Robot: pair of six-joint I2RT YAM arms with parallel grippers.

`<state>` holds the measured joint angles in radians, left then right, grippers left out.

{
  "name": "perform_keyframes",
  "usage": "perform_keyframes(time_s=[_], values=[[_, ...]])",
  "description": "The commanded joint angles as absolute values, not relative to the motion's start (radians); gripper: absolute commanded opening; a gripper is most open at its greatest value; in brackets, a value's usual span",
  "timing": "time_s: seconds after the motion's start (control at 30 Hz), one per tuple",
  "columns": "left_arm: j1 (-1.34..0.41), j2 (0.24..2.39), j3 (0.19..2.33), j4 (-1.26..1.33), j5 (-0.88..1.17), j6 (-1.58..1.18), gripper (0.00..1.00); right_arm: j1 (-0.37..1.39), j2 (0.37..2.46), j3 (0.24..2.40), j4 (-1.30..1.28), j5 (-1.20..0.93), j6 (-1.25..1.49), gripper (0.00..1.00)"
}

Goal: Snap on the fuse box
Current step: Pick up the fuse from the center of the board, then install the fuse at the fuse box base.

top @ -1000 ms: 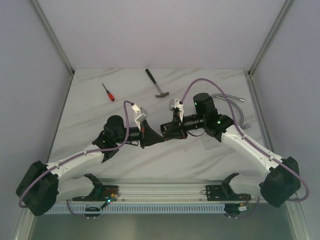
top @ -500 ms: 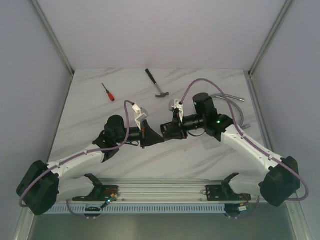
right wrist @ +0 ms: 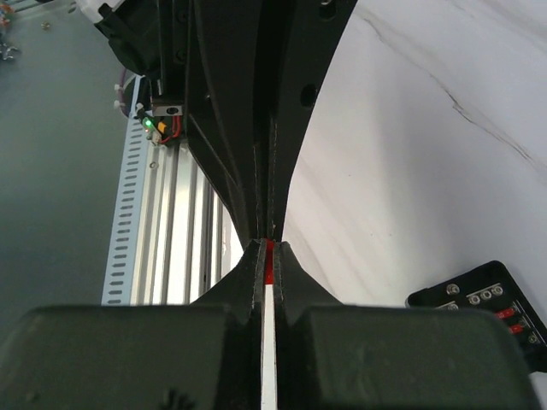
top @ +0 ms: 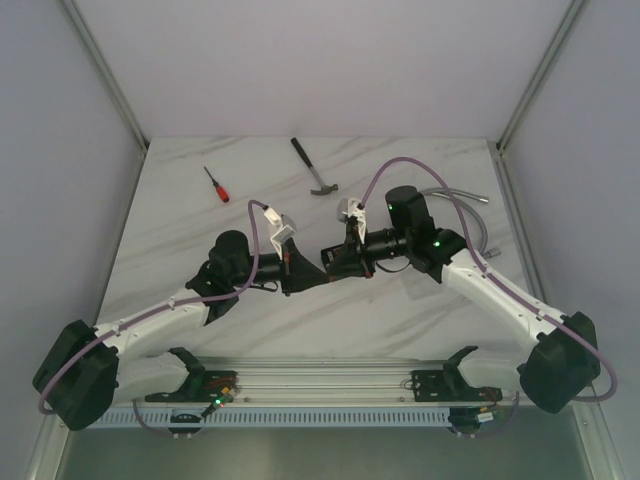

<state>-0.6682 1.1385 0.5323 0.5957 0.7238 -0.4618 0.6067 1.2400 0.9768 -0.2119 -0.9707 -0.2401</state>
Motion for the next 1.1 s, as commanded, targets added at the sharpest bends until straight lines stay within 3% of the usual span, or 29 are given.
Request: perform_keyframes(time_s=[0.0,0.23,0.37,0.6,0.83,1.07], values=[[-0.669,1.140,0.545,0.645,0.651,-0.447,0.16,0.614,1.258,0.991,-0.246,-0.921,-0.229,0.00],[-0.669,1.144,0.544,0.606,0.590,-0.429,0.30,0.611,1.253,0.998,-0.242,-0.800,-0.196,0.00],[-0.666,1.145,0.540,0.533,0.455,-0.416,0.46,0.609,1.264,1.008,-0.245,-0.602,-0.137,0.00],[-0.652,1.225,0.573,0.407,0.185,-0.480,0.99,0.609,1.360,1.031,-0.247,-0.317,-0.054,0.00],[-0.628,1.327,0.620,0.396,0.097,-0.573,1.00,0.611,1.471,1.058,-0.233,-0.086,0.004,0.00],[-0.552,1.457,0.634,0.447,0.175,-0.710,1.00,0.622,1.582,1.075,-0.176,0.023,0.073,0.00]])
